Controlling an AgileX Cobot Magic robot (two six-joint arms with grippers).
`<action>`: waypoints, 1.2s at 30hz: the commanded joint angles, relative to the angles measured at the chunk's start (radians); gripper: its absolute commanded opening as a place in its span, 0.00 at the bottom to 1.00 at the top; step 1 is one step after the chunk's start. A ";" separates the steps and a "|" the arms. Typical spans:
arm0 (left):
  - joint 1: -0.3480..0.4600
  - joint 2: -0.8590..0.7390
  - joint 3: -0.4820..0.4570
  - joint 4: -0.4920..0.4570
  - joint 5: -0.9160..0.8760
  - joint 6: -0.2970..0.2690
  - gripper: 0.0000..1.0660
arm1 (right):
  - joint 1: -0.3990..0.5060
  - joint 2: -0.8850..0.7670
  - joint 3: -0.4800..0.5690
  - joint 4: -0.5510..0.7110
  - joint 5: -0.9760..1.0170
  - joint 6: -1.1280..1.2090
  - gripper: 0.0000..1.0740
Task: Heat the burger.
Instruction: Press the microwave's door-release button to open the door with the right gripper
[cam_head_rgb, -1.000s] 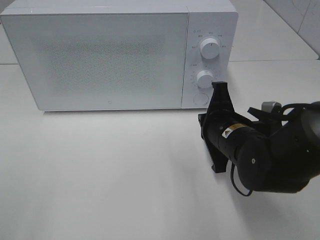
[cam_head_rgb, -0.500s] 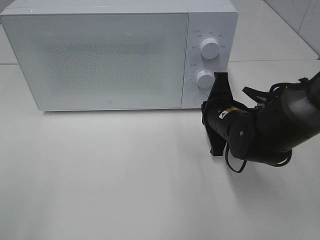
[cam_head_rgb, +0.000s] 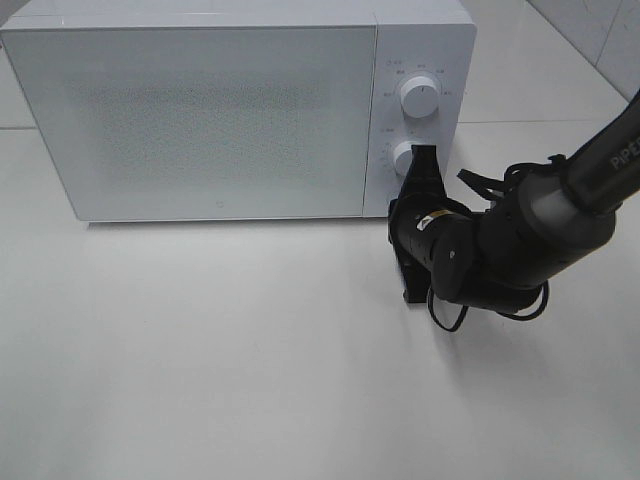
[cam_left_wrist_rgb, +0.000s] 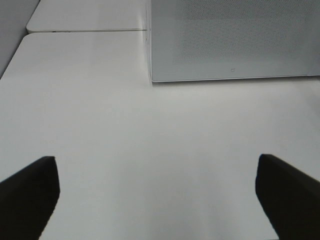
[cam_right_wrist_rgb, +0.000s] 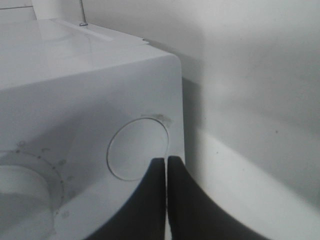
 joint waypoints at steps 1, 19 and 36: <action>-0.004 -0.007 0.002 0.000 0.003 -0.003 0.94 | -0.009 0.013 -0.026 -0.001 -0.017 0.002 0.00; -0.004 -0.007 0.002 0.000 0.003 -0.003 0.94 | -0.030 0.024 -0.046 0.015 -0.119 -0.047 0.00; -0.004 -0.007 0.002 0.000 0.003 -0.003 0.94 | -0.032 0.024 -0.138 0.019 -0.250 -0.072 0.00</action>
